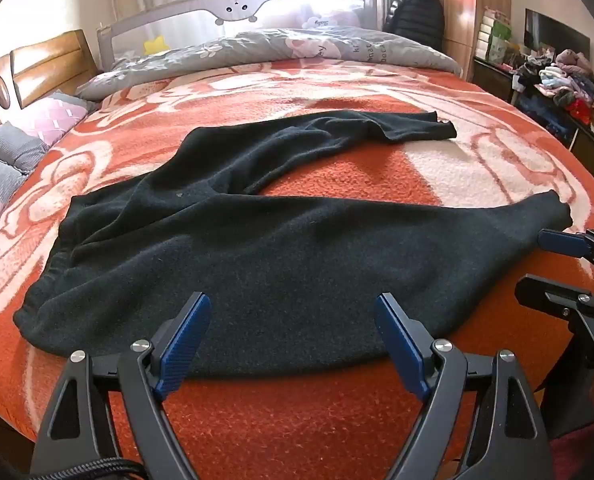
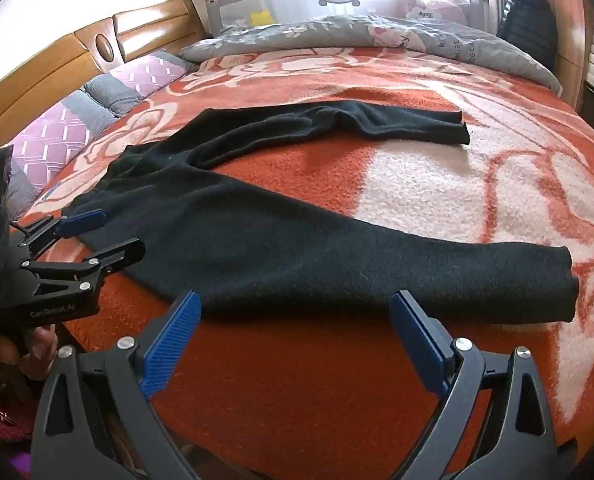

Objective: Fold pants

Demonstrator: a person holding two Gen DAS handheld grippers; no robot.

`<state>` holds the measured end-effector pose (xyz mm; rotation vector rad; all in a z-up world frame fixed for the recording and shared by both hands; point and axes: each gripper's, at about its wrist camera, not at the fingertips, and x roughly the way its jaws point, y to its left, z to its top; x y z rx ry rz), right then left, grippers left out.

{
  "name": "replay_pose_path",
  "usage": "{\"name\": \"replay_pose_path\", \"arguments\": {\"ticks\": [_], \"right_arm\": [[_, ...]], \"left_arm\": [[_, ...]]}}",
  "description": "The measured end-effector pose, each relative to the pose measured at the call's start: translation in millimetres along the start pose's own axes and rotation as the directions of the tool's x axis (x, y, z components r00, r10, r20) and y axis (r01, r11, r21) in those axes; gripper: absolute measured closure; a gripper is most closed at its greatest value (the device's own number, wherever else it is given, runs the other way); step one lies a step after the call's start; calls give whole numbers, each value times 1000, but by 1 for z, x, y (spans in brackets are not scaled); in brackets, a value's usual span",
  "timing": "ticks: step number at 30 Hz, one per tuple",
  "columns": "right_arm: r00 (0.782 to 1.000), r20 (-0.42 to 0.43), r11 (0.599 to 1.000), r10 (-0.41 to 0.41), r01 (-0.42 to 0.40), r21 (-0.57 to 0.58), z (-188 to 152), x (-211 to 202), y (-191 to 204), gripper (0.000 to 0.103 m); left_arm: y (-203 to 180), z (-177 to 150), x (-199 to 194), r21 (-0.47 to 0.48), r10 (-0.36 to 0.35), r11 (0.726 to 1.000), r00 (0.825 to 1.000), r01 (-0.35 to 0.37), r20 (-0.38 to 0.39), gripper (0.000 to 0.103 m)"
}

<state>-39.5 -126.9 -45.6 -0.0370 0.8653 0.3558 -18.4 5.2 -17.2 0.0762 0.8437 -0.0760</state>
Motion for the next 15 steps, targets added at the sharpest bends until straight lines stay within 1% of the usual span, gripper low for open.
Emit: {"name": "replay_pose_path", "arguments": {"ticks": [15], "right_arm": [[1000, 1, 1000, 0, 0, 0, 4, -2, 2, 8]], "left_arm": [[1, 0, 0, -2, -1, 1000, 1000, 1, -1, 19]]}}
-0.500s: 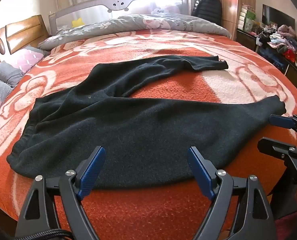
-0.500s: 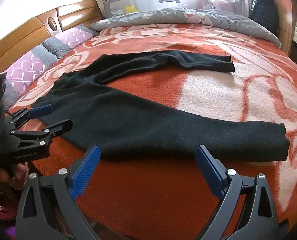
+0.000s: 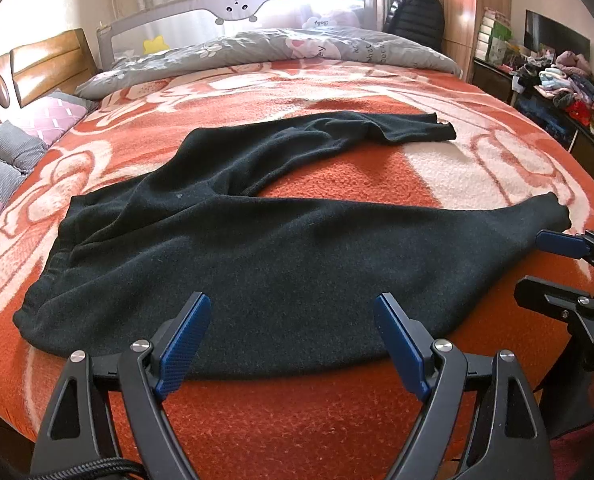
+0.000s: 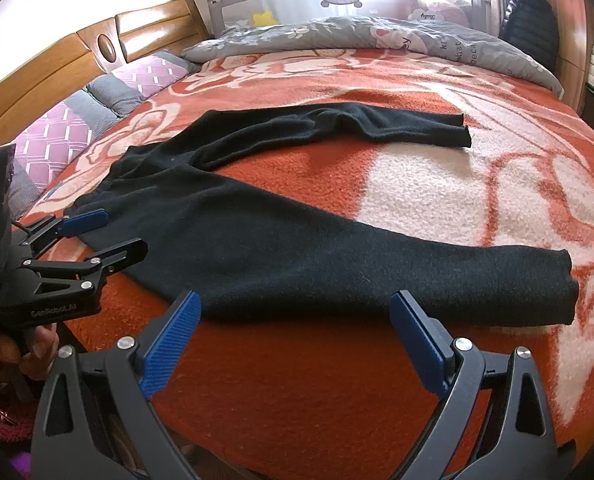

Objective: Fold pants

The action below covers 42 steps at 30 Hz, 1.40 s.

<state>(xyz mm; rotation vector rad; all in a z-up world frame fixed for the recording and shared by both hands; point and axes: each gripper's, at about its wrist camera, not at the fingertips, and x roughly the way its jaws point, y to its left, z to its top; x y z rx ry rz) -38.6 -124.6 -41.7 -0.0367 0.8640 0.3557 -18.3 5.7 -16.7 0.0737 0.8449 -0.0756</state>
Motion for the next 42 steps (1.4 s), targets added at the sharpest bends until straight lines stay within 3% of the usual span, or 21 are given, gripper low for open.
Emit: {"name": "replay_pose_path", "arguments": {"ticks": [20, 32, 36, 42], "right_arm": [[1000, 6, 1000, 6, -6, 4, -1, -6, -5, 8], [1000, -12, 999, 20, -19, 44, -3, -13, -17, 7], [1000, -22, 996, 11, -9, 83, -3, -22, -30, 8], [1000, -1, 987, -30, 30, 160, -2, -39, -66, 8]], "left_arm": [[0, 1, 0, 12, -24, 1000, 1000, 24, -9, 19], [-9, 10, 3, 82, -110, 990, 993, 114, -46, 19], [-19, 23, 7, 140, -185, 971, 980, 194, -76, 19], [-38, 58, 23, 203, -317, 918, 938, 341, -142, 19]]}}
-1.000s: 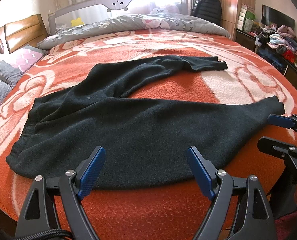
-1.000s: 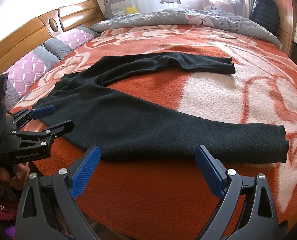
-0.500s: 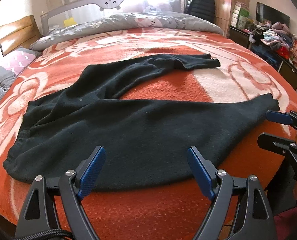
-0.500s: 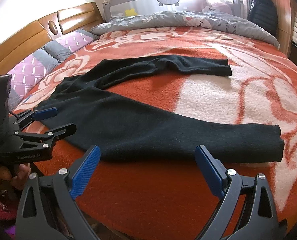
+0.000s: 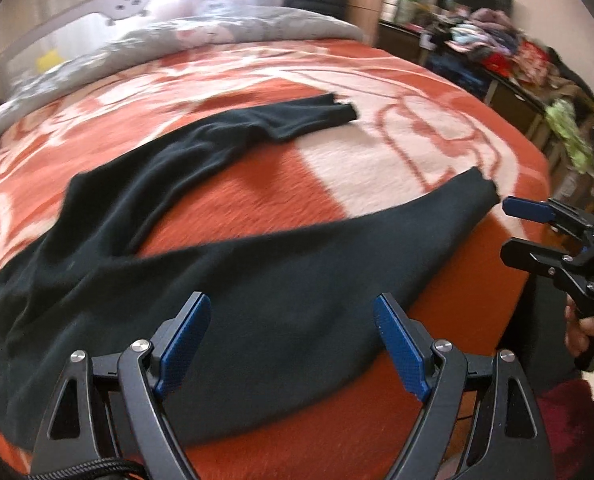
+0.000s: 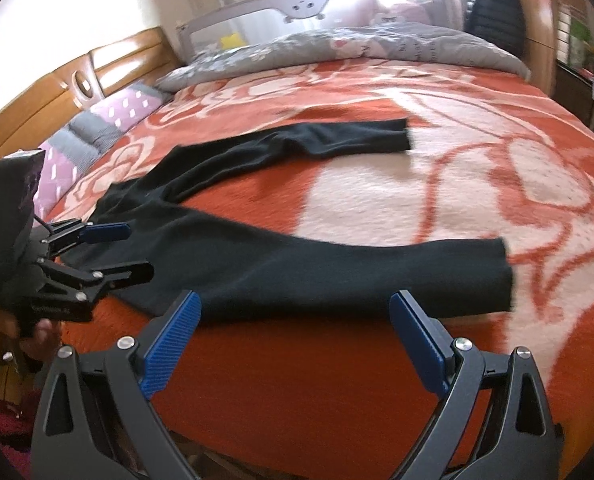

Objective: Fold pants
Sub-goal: 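Grasp the waistband edge with the left gripper while the right gripper grasps the leg cuff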

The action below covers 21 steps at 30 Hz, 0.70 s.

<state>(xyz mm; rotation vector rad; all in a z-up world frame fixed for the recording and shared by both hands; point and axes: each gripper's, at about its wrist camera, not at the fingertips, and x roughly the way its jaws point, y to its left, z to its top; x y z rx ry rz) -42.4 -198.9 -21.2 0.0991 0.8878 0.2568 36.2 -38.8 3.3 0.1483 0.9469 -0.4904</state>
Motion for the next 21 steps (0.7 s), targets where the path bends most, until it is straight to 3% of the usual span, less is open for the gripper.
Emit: {"name": "replay_pose_path", "arguments": {"ticks": [6, 12, 16, 21], "right_arm": [[998, 42, 997, -47, 44, 62, 10, -8, -44, 8], [998, 47, 992, -50, 44, 118, 23, 3, -84, 8], [1000, 19, 993, -19, 17, 115, 27, 16, -108, 8], [996, -28, 980, 88, -81, 182, 29, 34, -130, 9]], "left_arm": [[-5, 46, 36, 111, -139, 982, 983, 152, -118, 19], [-21, 69, 92, 233, -195, 935, 936, 269, -294, 19], [-21, 75, 133, 247, -198, 915, 888, 320, -416, 24], [-16, 83, 161, 206, -270, 877, 801, 433, -534, 25]]}}
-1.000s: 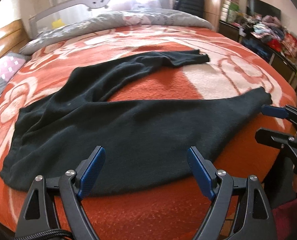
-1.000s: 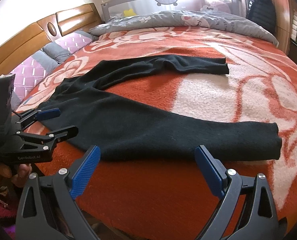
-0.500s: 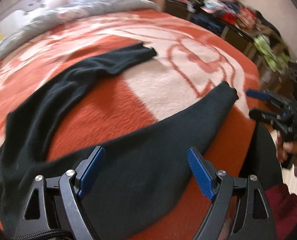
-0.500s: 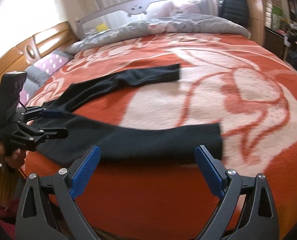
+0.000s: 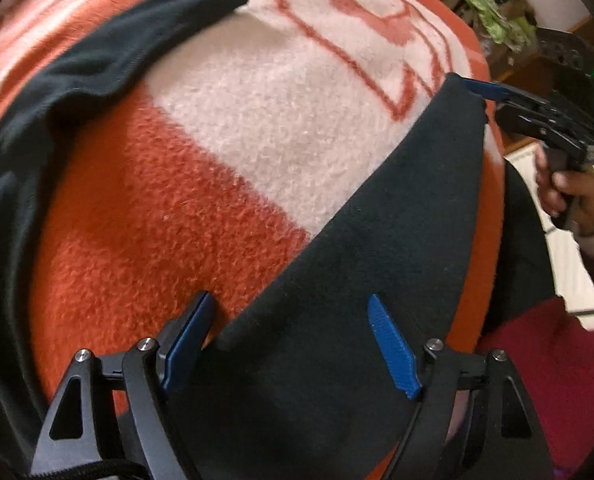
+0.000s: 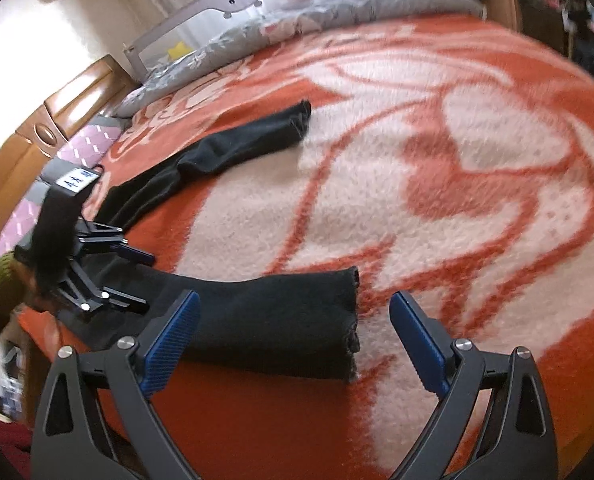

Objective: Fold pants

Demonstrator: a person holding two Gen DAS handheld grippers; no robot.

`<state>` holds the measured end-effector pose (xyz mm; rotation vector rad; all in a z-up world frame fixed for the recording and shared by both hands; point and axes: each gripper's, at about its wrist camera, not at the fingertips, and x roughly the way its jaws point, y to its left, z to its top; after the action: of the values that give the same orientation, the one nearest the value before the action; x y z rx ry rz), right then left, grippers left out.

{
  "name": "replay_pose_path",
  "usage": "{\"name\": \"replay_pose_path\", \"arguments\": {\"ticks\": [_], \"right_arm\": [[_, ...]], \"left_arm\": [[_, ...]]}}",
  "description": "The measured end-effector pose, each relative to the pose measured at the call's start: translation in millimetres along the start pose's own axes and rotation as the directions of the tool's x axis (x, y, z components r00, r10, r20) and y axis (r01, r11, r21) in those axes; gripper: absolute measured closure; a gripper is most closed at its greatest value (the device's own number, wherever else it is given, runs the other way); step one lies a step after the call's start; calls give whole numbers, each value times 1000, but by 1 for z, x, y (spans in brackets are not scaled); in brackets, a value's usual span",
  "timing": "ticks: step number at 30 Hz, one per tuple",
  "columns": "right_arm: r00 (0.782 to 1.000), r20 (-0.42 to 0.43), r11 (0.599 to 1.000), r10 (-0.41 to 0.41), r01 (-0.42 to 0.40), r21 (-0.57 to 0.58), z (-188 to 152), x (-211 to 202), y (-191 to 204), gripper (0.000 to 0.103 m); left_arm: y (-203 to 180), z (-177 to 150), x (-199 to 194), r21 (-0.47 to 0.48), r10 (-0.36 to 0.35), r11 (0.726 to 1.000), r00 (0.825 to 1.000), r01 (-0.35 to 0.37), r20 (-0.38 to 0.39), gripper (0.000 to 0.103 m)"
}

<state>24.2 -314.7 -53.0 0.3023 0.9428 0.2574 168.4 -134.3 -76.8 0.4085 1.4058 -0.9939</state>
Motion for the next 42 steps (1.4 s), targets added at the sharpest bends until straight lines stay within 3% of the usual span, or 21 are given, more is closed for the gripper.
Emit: {"name": "replay_pose_path", "arguments": {"ticks": [2, 3, 5, 6, 7, 9, 13, 17, 20, 24, 28, 32, 36, 39, 42], "right_arm": [[999, -12, 999, 36, -36, 12, 0, 3, -2, 24], [999, -18, 999, 46, -46, 14, 0, 4, -2, 38], [999, -24, 1000, 23, -23, 10, -3, 5, 1, 50], [1000, -25, 1000, 16, -16, 7, -4, 4, 2, 60], [1000, -24, 1000, 16, -16, 11, -5, 1, 2, 70], [1000, -18, 999, 26, -26, 30, -6, -7, 3, 85], [998, -27, 997, 55, -53, 52, -3, -38, 19, 92], [990, -2, 990, 140, -140, 18, 21, -96, 59, 94], [987, 17, 987, 158, -158, -12, 41, -120, 77, 94], [1000, -20, 1000, 8, -8, -9, 48, -83, 57, 95], [987, -111, 992, -115, 119, 28, 33, -29, 16, 95], [978, -121, 982, -171, 179, 62, 19, 0, -11, 95], [928, -131, 935, -348, 353, 20, 26, 13, -18, 83], [957, -82, 958, -279, 283, 53, 45, 7, -17, 78], [975, -32, 975, -220, 221, 34, 71, 8, -5, 52]], "left_arm": [[4, 3, 2, 13, -21, 1000, 1000, 21, -22, 33], [6, 4, 3, 20, -21, 1000, 999, 21, -28, 42], [7, 4, 2, 29, -37, 999, 999, 38, -28, 63], [7, 2, 0, 24, -68, 997, 997, 69, -25, 85], [8, 0, -2, 17, -87, 996, 996, 87, -16, 93], [4, -4, -5, 27, -80, 996, 997, 80, 21, 93], [-6, -20, -23, 33, -73, 997, 994, 71, 87, 96], [-15, -25, -58, 28, -43, 999, 984, 39, 173, 97], [-22, -28, -80, 7, -18, 1000, 976, 17, 217, 97], [-23, -14, -67, -23, 39, 999, 979, -35, 200, 97], [-20, -9, -39, -47, 68, 997, 983, -61, 168, 97], [-8, -5, -18, -117, 103, 990, 982, -85, 157, 94], [0, -5, -27, -183, 126, 979, 974, -92, 189, 77], [5, -11, -50, -208, 139, 974, 959, -88, 247, 62], [20, -17, -73, -256, 152, 964, 944, -75, 293, 57]]}}
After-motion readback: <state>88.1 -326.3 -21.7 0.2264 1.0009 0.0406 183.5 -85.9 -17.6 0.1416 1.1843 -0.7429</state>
